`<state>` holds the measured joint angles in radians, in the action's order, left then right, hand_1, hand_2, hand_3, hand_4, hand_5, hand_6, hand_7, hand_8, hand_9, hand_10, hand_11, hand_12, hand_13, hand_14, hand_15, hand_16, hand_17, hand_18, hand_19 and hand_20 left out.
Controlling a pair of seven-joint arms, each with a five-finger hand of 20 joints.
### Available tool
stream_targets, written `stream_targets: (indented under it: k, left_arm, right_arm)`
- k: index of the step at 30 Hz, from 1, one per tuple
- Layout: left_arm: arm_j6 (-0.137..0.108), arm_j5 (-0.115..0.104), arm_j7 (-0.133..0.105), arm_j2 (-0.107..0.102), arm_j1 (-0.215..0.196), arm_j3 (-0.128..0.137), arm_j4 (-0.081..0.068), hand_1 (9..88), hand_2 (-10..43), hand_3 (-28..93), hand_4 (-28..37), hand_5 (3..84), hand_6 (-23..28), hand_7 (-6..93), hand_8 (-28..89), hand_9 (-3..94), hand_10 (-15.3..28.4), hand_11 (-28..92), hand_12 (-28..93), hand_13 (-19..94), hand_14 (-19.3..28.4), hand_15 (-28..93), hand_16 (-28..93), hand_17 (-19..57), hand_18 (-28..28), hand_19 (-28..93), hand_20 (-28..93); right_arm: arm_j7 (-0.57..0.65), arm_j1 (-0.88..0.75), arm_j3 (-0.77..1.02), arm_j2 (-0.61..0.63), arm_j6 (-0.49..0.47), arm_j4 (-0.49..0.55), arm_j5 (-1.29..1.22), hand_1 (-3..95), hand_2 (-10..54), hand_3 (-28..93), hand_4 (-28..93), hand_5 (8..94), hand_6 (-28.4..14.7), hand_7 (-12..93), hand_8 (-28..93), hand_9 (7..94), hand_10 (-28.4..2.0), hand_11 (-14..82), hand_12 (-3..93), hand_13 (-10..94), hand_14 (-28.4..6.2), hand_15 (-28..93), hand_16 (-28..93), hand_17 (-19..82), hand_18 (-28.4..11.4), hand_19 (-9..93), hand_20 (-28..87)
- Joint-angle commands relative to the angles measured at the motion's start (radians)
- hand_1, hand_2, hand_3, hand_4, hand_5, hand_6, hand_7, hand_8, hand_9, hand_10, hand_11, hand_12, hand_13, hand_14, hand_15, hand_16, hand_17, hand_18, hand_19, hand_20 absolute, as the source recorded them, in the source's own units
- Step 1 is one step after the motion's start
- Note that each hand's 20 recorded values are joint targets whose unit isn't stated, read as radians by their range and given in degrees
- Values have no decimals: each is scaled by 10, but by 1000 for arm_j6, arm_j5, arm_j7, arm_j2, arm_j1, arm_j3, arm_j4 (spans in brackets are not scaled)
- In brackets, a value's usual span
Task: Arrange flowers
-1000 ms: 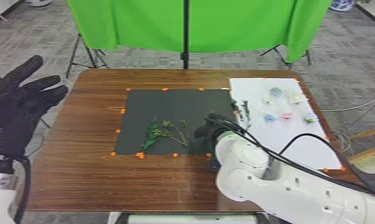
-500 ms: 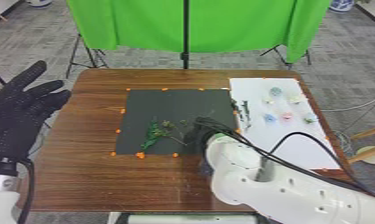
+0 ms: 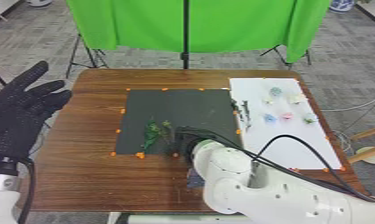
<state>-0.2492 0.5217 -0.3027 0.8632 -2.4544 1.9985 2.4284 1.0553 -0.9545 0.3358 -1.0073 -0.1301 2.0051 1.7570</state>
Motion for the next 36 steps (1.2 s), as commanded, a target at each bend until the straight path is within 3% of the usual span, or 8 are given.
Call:
stream_targets:
  k: [1,5,11,14,18,21,28,36]
  left_arm:
    - [-7,0,15,8,-18,7,-1,222,71,788,-245,331,75,169,-106,347,212,297,130,267,284,564,-97,-65,266,600,257]
    - [-10,-4,12,7,-34,16,3,222,70,789,-243,331,75,169,-106,346,212,296,131,265,284,563,-97,-65,265,600,257]
    - [-10,0,17,13,-40,19,6,221,70,789,-242,329,74,170,-105,342,209,297,131,258,284,564,-96,-65,265,599,257]
    - [-11,-4,4,20,-58,27,5,221,71,788,-241,326,74,169,-106,339,208,299,130,255,284,563,-96,-65,264,598,257]
    - [-36,-31,-19,28,-77,21,-9,219,73,782,-244,325,74,167,-104,336,208,300,129,262,284,585,-91,-63,262,600,260]
    - [-29,-24,-33,33,-91,20,-8,213,74,781,-249,325,74,166,-104,338,209,302,129,270,284,616,-93,-60,261,602,263]
    - [-24,-20,-21,27,-67,6,-9,212,73,783,-253,325,74,166,-103,338,210,304,129,265,284,620,-108,-60,261,601,265]
    - [-22,-22,-18,24,-53,-14,-13,214,73,784,-250,325,75,165,-103,337,209,305,129,262,284,617,-113,-62,262,598,267]
  right_arm:
    - [29,39,-92,27,75,11,102,279,59,704,-208,677,-55,108,-105,937,-135,284,168,937,-68,498,194,566,-217,932,114]
    - [56,125,-150,78,157,13,157,278,54,703,-206,713,-55,110,-107,937,-133,309,164,937,-67,514,190,575,-220,932,122]
    - [71,107,-36,145,165,11,198,283,46,702,-204,738,-54,113,-107,937,-132,319,156,937,-66,525,180,584,-218,932,124]
    - [86,88,21,183,186,2,194,287,39,703,-204,739,-54,114,-106,937,-133,319,155,937,-65,525,178,584,-216,932,124]
    - [109,67,83,213,191,-35,162,290,32,704,-206,687,-66,106,-103,937,-143,261,168,937,-72,478,193,580,-207,932,38]
    - [129,64,105,226,177,-72,145,292,24,703,-206,636,-77,96,-102,929,-154,233,173,932,-79,453,204,581,-201,932,-52]
    - [167,63,120,249,175,-155,139,296,0,702,-210,535,-103,81,-95,897,-165,230,170,920,-84,447,199,582,-196,932,-133]
    - [155,105,63,227,147,-236,123,299,-17,681,-219,515,-105,78,-91,883,-167,242,169,914,-81,458,195,578,-194,932,-142]
